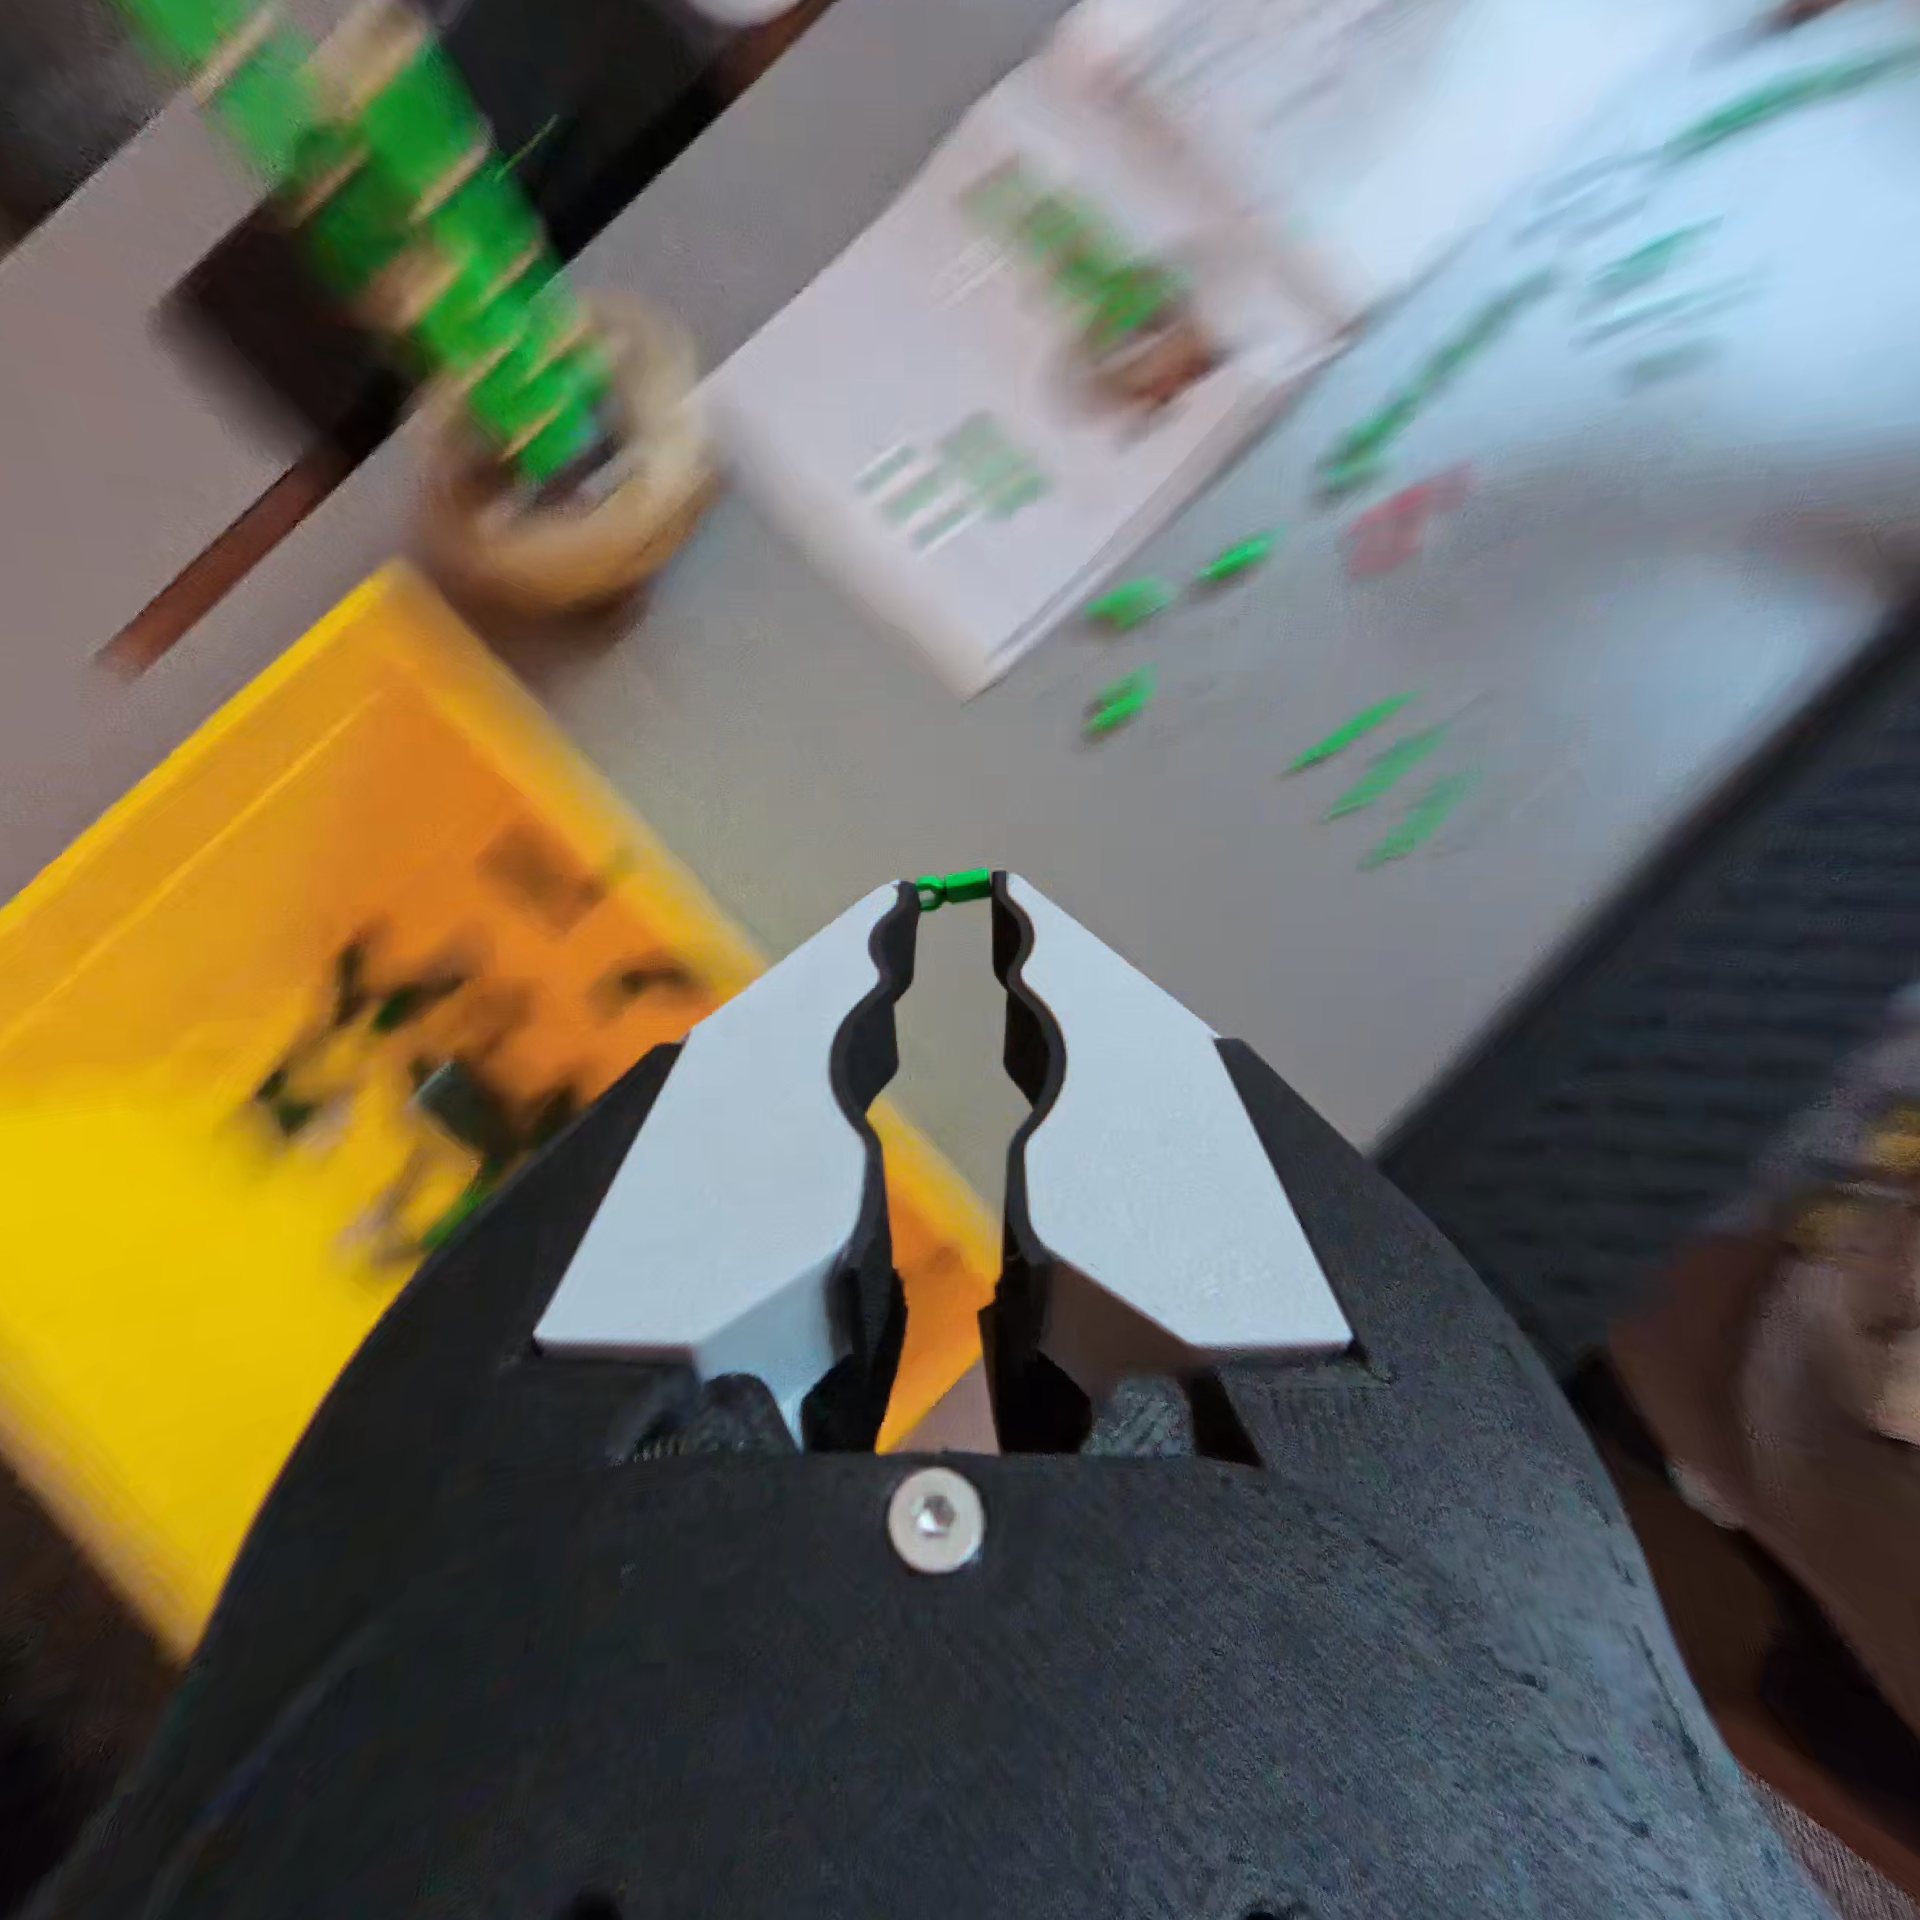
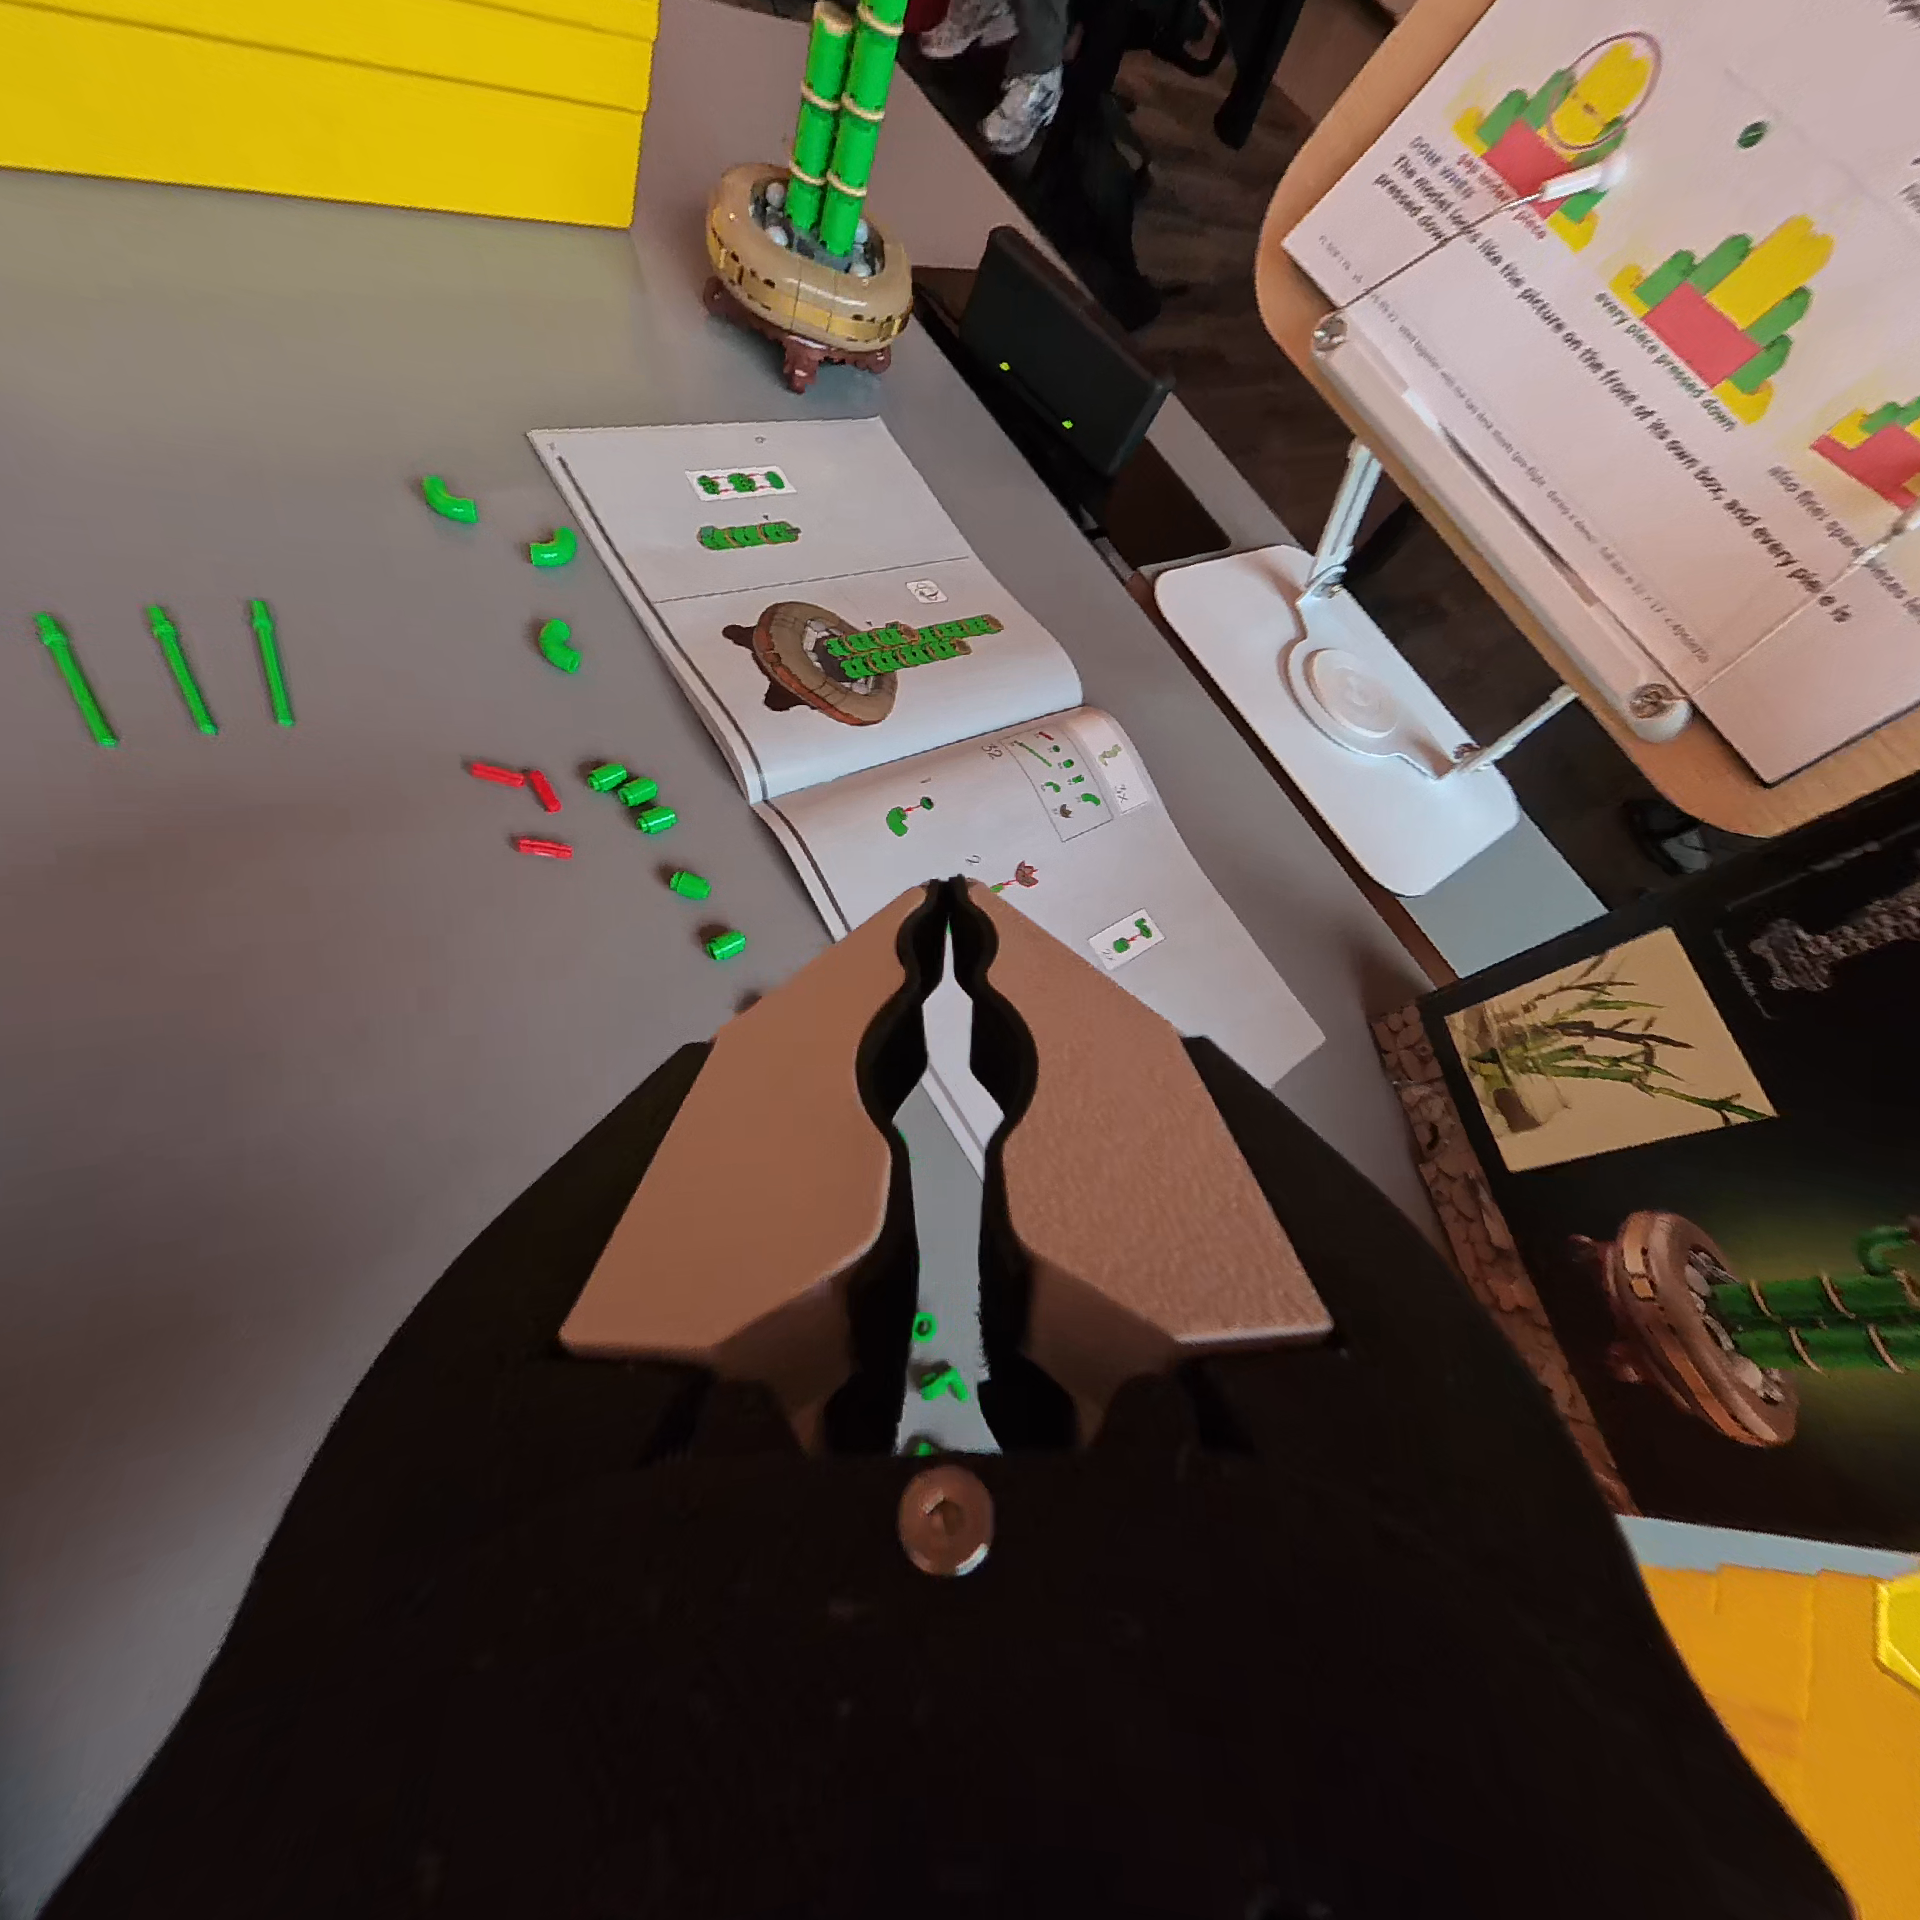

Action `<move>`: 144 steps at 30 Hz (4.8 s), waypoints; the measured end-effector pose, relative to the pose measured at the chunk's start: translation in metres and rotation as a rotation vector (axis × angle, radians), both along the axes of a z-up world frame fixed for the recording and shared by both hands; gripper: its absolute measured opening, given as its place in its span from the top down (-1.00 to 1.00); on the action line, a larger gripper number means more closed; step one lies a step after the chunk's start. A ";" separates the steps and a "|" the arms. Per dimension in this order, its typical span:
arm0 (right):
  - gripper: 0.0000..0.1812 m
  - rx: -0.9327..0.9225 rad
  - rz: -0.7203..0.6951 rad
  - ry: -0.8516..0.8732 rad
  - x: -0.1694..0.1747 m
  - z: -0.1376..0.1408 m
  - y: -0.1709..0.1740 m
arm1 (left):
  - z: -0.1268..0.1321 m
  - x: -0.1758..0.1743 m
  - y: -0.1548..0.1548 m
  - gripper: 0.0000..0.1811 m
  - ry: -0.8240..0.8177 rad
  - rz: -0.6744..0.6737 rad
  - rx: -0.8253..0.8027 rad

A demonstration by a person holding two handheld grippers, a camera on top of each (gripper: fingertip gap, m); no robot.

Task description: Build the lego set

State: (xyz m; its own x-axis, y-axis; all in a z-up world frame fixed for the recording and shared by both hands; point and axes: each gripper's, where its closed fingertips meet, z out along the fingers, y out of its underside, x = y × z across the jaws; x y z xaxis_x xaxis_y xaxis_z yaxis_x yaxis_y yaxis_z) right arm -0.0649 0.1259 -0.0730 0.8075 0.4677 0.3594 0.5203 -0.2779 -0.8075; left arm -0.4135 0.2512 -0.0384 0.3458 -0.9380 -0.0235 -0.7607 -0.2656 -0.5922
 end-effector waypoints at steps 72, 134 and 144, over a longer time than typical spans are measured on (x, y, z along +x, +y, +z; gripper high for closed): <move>1.00 0.322 -0.269 0.275 0.101 0.047 -0.027 | -0.098 0.341 -0.167 0.85 0.168 -0.931 0.211; 1.00 0.285 -0.394 0.162 0.125 0.001 -0.010 | -0.129 -0.146 0.028 0.47 0.436 -0.257 0.013; 1.00 0.276 -0.397 0.173 0.124 -0.002 -0.006 | -0.110 -0.119 0.046 0.53 0.293 -0.249 0.098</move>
State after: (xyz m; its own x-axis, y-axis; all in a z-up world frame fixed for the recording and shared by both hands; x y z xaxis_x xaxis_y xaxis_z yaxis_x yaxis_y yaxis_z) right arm 0.0594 0.1194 -0.0746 0.9621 0.0194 0.2719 0.2705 -0.1909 -0.9436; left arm -0.5323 0.2968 -0.1482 0.0735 -0.9808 -0.1808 -0.9354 -0.0049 -0.3536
